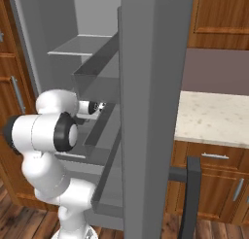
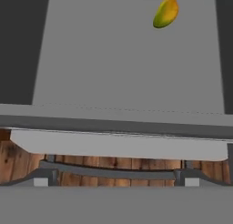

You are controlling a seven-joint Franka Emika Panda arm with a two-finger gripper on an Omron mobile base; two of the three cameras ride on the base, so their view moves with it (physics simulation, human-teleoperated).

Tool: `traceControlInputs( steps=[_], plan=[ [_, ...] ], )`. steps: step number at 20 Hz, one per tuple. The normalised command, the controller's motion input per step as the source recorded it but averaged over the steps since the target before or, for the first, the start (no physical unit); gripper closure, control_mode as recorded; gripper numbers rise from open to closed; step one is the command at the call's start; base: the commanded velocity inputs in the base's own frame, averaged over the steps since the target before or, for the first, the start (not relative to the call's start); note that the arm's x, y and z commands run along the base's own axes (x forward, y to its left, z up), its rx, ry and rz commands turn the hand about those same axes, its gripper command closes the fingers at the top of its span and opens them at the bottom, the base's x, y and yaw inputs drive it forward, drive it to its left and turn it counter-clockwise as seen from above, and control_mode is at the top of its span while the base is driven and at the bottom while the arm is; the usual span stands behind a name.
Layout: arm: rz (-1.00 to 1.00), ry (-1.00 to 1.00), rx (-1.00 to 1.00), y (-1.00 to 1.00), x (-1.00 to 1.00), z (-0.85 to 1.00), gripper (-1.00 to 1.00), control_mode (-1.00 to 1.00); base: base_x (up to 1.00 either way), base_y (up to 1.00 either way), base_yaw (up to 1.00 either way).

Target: Fully open the fridge drawer.

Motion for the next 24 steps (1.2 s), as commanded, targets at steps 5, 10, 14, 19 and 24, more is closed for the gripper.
traceControlInputs(
  steps=[5,10,14,19,24],
  plan=[
    [0.0,0.0,0.0,0.0,0.32,-0.22,-1.0,-1.0,0.0,0.0,0.0],
    [0.0,0.0,0.0,0.02,0.3,-0.26,-1.0,-1.0,0.0,0.0,0.0],
    [0.0,0.0,0.0,0.02,0.27,-0.28,-1.0,-1.0,0.0,0.0,0.0],
    [0.0,0.0,0.0,0.0,0.21,-0.27,-1.0,-1.0,0.0,0.0,0.0],
    [0.0,0.0,0.0,0.0,0.27,-0.21,-1.0,-1.0,0.0,0.0,0.0]
  ],
)
